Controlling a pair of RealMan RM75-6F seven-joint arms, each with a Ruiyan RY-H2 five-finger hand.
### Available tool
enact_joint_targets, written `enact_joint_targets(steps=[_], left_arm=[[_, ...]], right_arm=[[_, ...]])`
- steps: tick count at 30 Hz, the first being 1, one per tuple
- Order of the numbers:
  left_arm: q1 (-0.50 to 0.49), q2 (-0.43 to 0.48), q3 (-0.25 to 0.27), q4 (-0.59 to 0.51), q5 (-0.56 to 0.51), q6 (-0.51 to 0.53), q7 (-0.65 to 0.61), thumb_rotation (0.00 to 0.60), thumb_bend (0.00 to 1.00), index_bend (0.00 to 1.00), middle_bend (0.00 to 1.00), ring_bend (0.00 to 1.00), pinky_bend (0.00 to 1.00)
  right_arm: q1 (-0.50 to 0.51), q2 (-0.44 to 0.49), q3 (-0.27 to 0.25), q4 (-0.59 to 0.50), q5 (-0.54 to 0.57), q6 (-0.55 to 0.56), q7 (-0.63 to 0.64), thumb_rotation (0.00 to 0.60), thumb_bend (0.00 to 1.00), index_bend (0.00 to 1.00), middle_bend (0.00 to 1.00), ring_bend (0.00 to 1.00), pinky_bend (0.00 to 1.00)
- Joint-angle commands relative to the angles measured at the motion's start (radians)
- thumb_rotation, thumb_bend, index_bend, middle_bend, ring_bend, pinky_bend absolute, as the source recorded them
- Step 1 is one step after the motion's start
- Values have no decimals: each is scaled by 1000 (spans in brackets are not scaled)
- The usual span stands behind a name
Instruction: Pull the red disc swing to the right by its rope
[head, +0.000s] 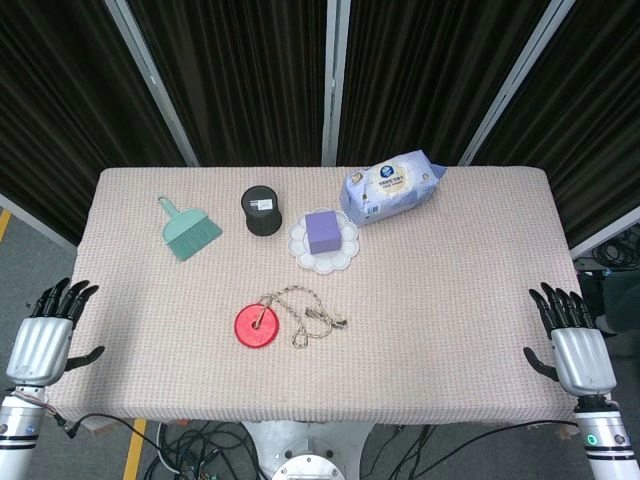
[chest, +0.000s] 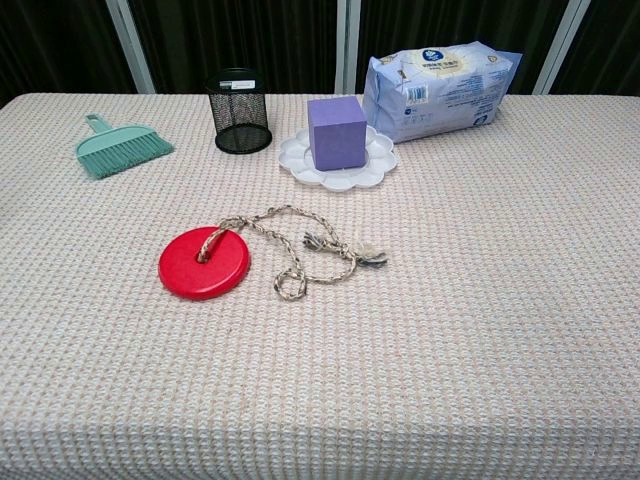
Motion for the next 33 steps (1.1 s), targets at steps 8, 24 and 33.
enact_joint_targets(steps=[8,24,33], left_arm=[[3,-4,8,-6,4,-3,9,600,21,154,118,50,134],[9,-3,15,-4,10,3,-7,600,20,154,118,50,134],[15,-2,21,10,6,-3,-29,600,20,154,118,49,134]], right_arm=[[10,9,-9,-12,-22,-11,5,600,165,0,0,0,0],[245,72,-5,-273,-140,-316,-106,600,165,0,0,0,0],[473,-60,95,-341,26,-612,-318,600,167,0,0,0,0]])
